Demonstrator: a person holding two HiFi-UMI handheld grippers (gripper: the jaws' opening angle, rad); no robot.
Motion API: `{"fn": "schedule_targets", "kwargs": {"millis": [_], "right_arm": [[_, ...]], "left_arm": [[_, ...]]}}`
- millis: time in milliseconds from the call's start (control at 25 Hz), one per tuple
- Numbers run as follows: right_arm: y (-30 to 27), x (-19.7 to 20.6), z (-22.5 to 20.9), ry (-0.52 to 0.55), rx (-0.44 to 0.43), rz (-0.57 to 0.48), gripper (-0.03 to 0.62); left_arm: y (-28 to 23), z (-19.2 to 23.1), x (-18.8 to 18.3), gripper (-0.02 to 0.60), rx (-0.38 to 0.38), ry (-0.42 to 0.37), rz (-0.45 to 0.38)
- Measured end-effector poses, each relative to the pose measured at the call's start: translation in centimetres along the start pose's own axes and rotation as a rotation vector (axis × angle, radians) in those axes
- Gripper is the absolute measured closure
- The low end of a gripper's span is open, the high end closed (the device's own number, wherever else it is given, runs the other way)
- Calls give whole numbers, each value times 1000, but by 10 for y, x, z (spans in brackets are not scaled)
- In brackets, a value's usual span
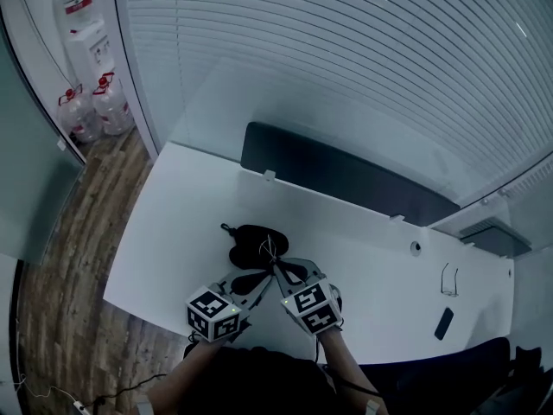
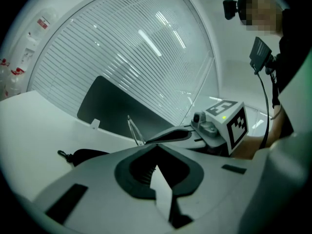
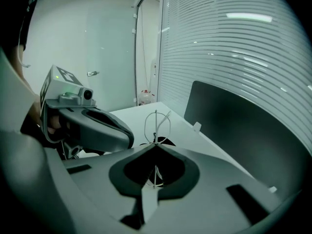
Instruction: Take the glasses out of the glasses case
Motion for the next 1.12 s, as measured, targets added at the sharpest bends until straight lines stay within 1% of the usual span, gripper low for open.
{"fn": "schedule_targets", "kwargs": {"millis": [320, 440, 560, 680, 960, 1120], "right_arm": [[19, 0, 11, -46, 18, -89, 576], [23, 3, 14, -51, 23, -102, 576], [22, 16, 13, -47, 40, -78, 576], [19, 36, 4, -51, 62, -30, 576], [4, 82, -21, -84, 84, 70, 576], [-4, 96, -30, -113, 74, 102, 576]], "left_arm": [[7, -13, -1, 578, -16, -51, 20], [9, -17, 1, 578, -9, -61, 27], [14, -20, 4, 578, -2, -67, 31], [19, -19, 9, 578, -4, -67, 33], [27, -11, 20, 578, -41, -39, 59], [28, -9, 26, 578, -62, -29, 88]]}}
Point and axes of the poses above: the fingertips, and each gripper's own axes: y backward along the fingers, z to its left, x out of its underside, the point moved 9 cm from there along y, backward along the fingers, and after that the axes turned 4 degrees about z, right-handed, at the moved point
